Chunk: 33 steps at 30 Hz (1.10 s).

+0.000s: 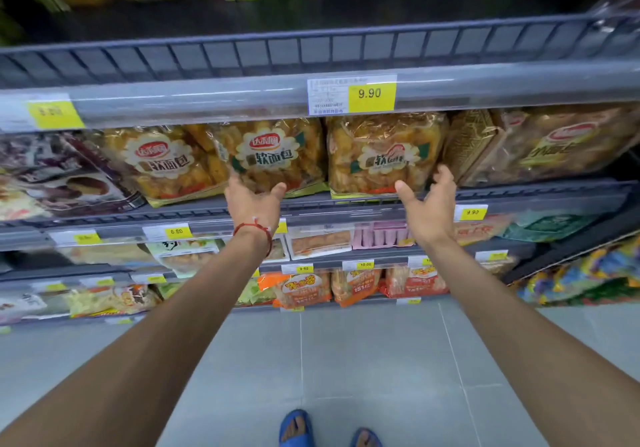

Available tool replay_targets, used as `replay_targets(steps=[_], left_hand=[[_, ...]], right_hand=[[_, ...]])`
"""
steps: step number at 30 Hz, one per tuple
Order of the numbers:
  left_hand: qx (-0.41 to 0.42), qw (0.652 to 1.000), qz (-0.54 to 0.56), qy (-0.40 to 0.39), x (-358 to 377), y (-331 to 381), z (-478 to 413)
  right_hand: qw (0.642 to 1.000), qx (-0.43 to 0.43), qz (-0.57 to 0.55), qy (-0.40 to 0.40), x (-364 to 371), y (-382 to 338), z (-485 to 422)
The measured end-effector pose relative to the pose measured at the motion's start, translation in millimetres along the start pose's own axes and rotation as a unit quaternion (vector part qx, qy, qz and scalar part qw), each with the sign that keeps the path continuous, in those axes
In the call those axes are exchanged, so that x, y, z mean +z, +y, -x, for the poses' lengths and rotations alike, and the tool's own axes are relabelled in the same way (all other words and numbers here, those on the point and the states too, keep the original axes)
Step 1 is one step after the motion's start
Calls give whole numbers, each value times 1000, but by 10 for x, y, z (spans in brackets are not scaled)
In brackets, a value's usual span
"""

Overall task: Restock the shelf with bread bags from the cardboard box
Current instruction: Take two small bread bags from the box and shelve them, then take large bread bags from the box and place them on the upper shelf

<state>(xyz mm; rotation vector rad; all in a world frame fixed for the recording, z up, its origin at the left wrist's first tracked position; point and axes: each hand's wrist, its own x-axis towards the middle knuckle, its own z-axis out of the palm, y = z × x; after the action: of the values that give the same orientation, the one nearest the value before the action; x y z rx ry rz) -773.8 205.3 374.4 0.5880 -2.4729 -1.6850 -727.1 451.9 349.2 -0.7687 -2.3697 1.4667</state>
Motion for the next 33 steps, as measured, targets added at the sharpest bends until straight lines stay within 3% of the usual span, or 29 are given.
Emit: replay_targets(steps=[7,15,25,33], left_hand=[[-88,988,39,-118,-163,173,254],[-21,954,6,-299,-483,289,254],[86,862,-57,-496,-1061,113,494],[105,753,-150,-632,-1290,-609,1314]], right_hand=[[996,43,-74,13,63,-239,478],[984,92,-139,57,501,-444,1189],[951,137,-201,190,790,-766,2643],[898,278,-211,267,765,-416,3989]])
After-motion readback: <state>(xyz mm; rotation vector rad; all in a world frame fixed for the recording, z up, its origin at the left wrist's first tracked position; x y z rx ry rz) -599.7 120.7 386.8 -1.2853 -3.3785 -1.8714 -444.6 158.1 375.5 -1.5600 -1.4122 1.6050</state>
